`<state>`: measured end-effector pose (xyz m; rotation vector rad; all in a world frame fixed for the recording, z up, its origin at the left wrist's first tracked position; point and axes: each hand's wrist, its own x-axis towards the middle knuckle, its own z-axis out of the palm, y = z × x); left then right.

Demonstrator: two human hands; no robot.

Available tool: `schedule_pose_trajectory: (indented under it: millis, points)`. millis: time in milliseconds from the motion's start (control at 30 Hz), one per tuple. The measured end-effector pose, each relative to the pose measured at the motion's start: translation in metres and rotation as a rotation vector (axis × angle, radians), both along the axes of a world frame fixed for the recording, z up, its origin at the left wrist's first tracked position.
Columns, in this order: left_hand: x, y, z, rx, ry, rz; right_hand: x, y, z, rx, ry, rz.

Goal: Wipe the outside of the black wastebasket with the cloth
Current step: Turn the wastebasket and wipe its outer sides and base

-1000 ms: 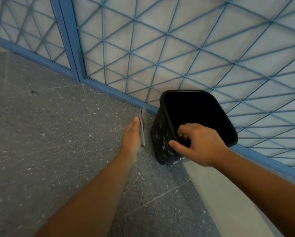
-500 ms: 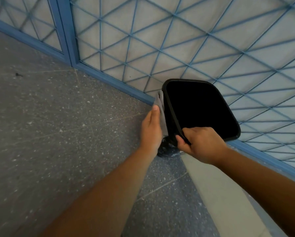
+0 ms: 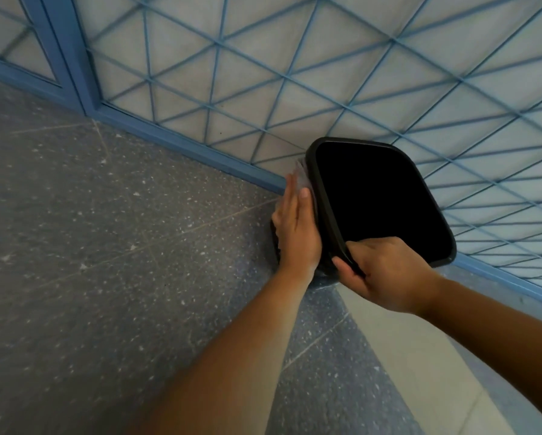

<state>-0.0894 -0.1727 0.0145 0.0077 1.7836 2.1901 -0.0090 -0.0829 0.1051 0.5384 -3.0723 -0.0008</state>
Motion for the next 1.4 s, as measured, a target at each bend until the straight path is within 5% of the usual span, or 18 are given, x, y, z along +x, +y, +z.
schedule_pose_trajectory:
  millis: [200,367,500,633,767,900,1033,1167,1300,1400]
  points:
    - [0.046,-0.004,0.010,0.078,-0.081,0.070,0.000,0.001,0.007,0.010,-0.092,0.014]
    - [-0.003,-0.004,0.007,0.044,-0.144,0.071,-0.008,-0.002,0.007,0.022,-0.075,0.027]
    - [0.035,-0.009,0.009,0.027,-0.025,0.092,-0.008,-0.001,0.008,0.000,-0.124,0.019]
    - [0.007,-0.003,-0.005,-0.001,-0.152,0.134,-0.011,-0.002,0.007,-0.001,-0.099,0.024]
    - [0.029,-0.005,-0.006,-0.050,0.004,0.103,-0.012,-0.001,0.007,-0.013,-0.123,0.015]
    - [0.022,-0.006,-0.015,-0.030,-0.166,0.121,-0.011,-0.002,0.005,-0.018,-0.103,0.006]
    - [0.037,-0.006,-0.003,-0.079,0.059,0.100,-0.012,-0.001,0.006,-0.063,-0.122,-0.009]
    - [0.025,-0.010,-0.012,-0.069,-0.103,0.056,-0.010,-0.001,0.004,-0.058,-0.117,-0.034]
    - [0.026,-0.008,-0.005,-0.153,0.106,0.071,-0.011,-0.001,0.005,-0.071,-0.102,-0.035]
    - [0.032,-0.014,-0.009,-0.128,0.040,0.043,-0.010,0.000,0.006,-0.078,-0.123,-0.043]
